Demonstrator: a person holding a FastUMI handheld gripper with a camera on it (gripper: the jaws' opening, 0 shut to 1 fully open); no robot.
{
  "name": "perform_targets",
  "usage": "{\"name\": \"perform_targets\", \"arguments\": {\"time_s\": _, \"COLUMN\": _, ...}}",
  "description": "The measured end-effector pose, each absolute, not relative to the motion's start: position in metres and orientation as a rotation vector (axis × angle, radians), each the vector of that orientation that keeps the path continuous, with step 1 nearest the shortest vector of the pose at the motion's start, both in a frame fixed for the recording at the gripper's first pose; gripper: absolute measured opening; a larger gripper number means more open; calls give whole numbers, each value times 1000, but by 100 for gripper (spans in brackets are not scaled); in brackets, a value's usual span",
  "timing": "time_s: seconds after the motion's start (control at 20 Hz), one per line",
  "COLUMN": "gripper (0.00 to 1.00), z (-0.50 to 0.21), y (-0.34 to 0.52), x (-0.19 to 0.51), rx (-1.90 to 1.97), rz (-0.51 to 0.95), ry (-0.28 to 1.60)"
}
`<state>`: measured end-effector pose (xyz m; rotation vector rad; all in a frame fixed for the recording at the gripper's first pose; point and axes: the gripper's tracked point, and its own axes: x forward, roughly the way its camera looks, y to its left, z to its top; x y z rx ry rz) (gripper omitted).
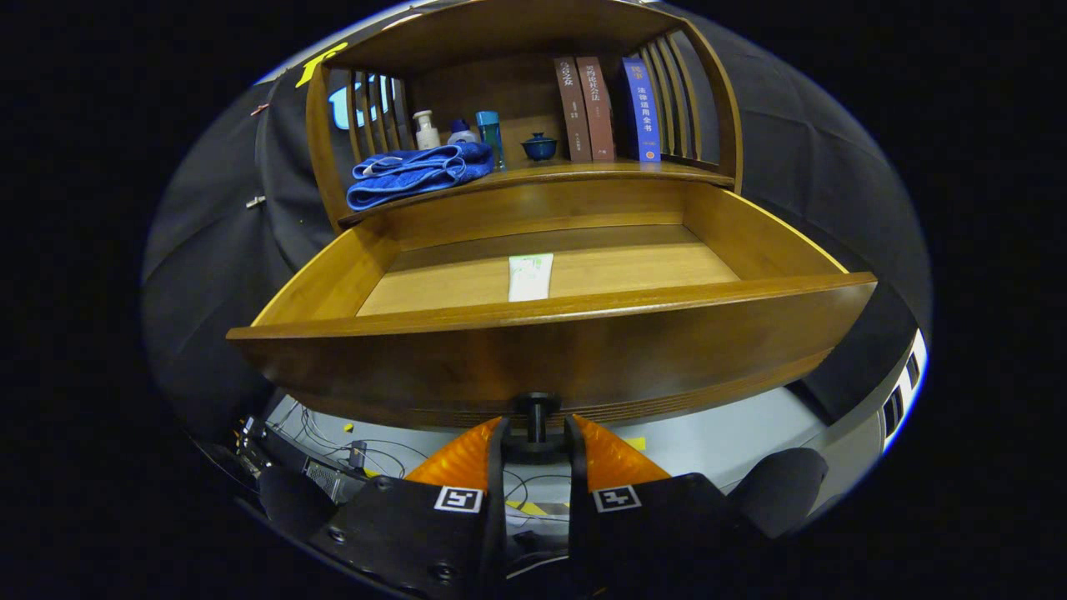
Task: Pull open the drawer, take out the items inside it, and place them on the countertop above the cabinet.
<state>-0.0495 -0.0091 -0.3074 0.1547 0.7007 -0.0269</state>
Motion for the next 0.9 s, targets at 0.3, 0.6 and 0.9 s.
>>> {"name": "perform_targets", "arguments": {"time_s": 0.3, "gripper": 48, "z": -305, "y": -7, "x": -50, "rx": 146, "rz": -24, "ry": 705}}
{"name": "perform_targets", "arguments": {"time_s": 0.6, "gripper": 81, "z": -243, "y": -9, "x": -71, "rx": 152, "rz": -60, "ry": 696}}
{"name": "perform_targets", "arguments": {"time_s": 0.9, "gripper": 99, "z": -185, "y": -5, "x": 5, "rx": 112, "rz": 1, "ry": 653}}
